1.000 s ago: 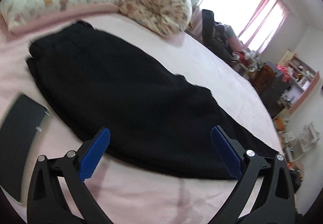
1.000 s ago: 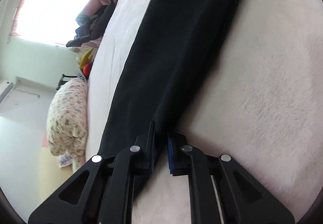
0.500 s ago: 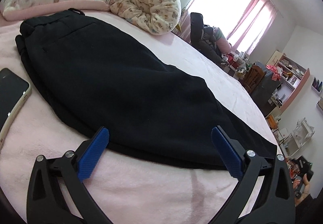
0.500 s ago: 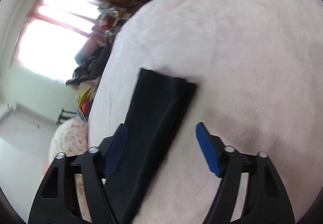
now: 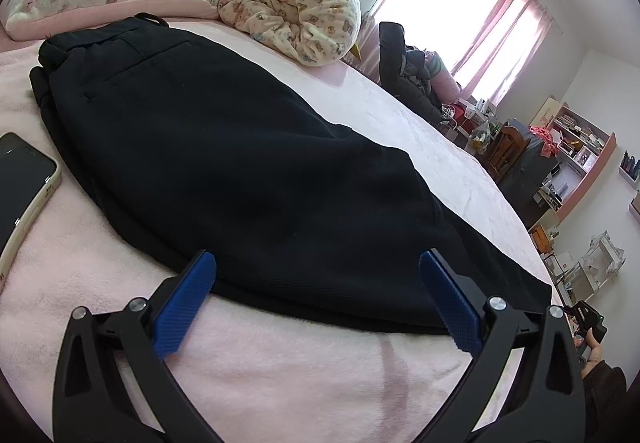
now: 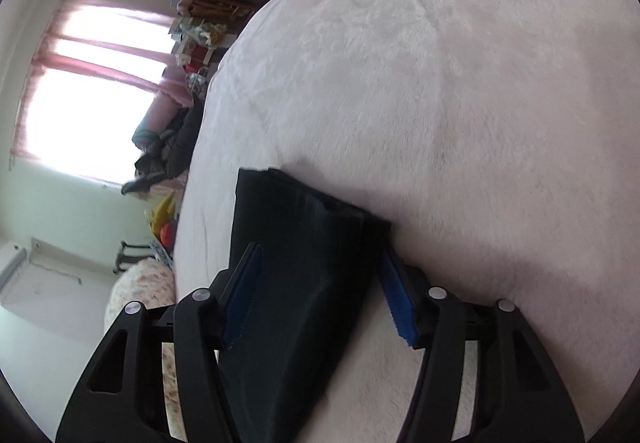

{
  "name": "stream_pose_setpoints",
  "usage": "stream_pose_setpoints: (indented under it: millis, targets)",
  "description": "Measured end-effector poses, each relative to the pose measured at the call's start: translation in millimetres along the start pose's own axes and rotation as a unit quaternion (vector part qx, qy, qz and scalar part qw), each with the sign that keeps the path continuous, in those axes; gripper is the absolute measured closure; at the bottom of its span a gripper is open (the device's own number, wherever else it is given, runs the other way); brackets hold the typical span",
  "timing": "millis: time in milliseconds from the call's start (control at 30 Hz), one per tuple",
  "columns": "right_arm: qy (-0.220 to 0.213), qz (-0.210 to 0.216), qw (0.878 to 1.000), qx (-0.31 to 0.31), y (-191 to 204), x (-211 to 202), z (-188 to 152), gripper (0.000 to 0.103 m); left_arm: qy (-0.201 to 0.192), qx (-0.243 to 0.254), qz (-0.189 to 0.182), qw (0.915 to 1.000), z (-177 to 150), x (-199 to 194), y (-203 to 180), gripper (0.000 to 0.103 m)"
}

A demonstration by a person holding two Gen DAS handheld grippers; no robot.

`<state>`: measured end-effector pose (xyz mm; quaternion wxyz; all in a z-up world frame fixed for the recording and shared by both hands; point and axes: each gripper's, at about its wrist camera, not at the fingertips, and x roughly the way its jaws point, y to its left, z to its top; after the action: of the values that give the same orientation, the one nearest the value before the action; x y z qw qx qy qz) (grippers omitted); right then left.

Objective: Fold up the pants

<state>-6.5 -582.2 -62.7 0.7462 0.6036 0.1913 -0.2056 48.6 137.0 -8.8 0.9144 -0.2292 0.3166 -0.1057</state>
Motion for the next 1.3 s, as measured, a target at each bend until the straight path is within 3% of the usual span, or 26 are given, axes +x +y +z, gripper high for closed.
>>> stream_pose_setpoints:
  millis: [133,167,300,433,633,767,967,1300]
  targets:
    - [0.003,0.011,1.000,0.007,-9.6,-0.3,1.3,0.083,0.000,-0.001,-0.001,1.0000,0.4,0.4,0.2,0.002]
    - [0.003,0.026,1.000,0.012,-14.7,-4.4,1.2,0.085,0.000,-0.001,-0.002,1.0000,0.2,0.7,0.5,0.002]
    - [-0.012,0.052,0.998,-0.022,-8.5,-20.1,-5.4,0.087,-0.002,-0.005,-0.007,1.0000,-0.7,2.0,2.7,0.002]
    - [-0.008,0.109,0.991,-0.073,26.8,-32.1,-16.6,0.087,-0.002,-0.006,-0.008,0.9999,-1.0,2.4,3.8,0.002]
    - [0.038,0.185,0.963,-0.191,108.5,-44.2,-66.1,0.087,-0.005,-0.010,-0.015,0.9998,-1.6,1.9,7.8,0.002]
    - [0.088,0.232,0.937,-0.248,157.8,-39.7,-117.0,0.087,-0.006,-0.012,-0.019,0.9997,-1.4,1.3,9.4,0.002]
    - [0.164,0.238,0.902,-0.320,198.1,-15.0,-196.4,0.087,-0.007,-0.014,-0.021,0.9997,-2.2,1.1,10.8,0.002]
    - [0.275,0.220,0.854,-0.383,203.0,21.6,-306.8,0.088,-0.008,-0.014,-0.022,0.9996,-1.8,0.7,12.0,0.002]
